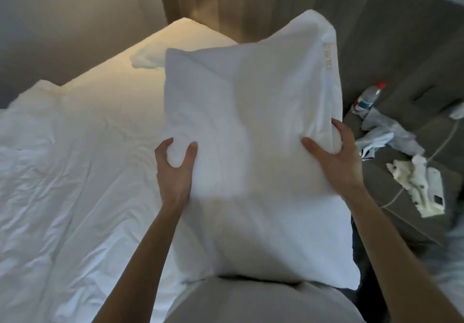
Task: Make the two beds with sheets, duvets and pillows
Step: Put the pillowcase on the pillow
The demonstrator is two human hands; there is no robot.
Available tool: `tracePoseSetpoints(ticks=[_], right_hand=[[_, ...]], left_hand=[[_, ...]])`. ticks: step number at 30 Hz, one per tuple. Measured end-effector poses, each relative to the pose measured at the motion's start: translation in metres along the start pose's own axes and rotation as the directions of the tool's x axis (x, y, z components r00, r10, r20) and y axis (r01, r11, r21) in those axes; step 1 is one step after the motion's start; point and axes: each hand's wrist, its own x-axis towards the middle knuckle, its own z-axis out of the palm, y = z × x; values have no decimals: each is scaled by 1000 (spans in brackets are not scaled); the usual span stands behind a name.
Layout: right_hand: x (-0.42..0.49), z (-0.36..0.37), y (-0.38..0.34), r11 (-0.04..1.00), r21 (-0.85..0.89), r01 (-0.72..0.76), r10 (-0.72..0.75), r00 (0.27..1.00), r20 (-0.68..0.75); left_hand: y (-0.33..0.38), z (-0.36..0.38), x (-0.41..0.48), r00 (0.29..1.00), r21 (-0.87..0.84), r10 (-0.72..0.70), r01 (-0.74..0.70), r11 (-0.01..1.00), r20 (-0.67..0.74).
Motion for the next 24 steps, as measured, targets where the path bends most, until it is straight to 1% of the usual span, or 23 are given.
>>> tracePoseSetpoints(ticks=[3, 6, 10, 13, 18, 24], right_hand=[[-39, -36, 19, 999, 23, -49, 52, 990, -132], [-84, -73, 45, 994, 83, -76, 95, 961, -258], [-148, -121, 85, 979, 149, -139, 188, 901, -392], [-203, -158, 117, 964, 194, -179, 252, 845, -472], [-310, -217, 166, 935, 273, -226, 351, 706, -615], [-426, -273, 211, 885, 377, -271, 465, 502, -729]], left_hand=[[2, 12, -23, 992, 7, 32, -33, 999, 124], [4, 28, -57, 971, -3, 78, -80, 997, 226], [11, 51, -113, 910, 11, 152, -169, 986, 385], [12, 67, -162, 842, 18, 186, -226, 974, 507], [3, 84, -265, 718, 3, 211, -285, 959, 663], [-4, 109, -383, 505, -57, 231, -335, 940, 832]])
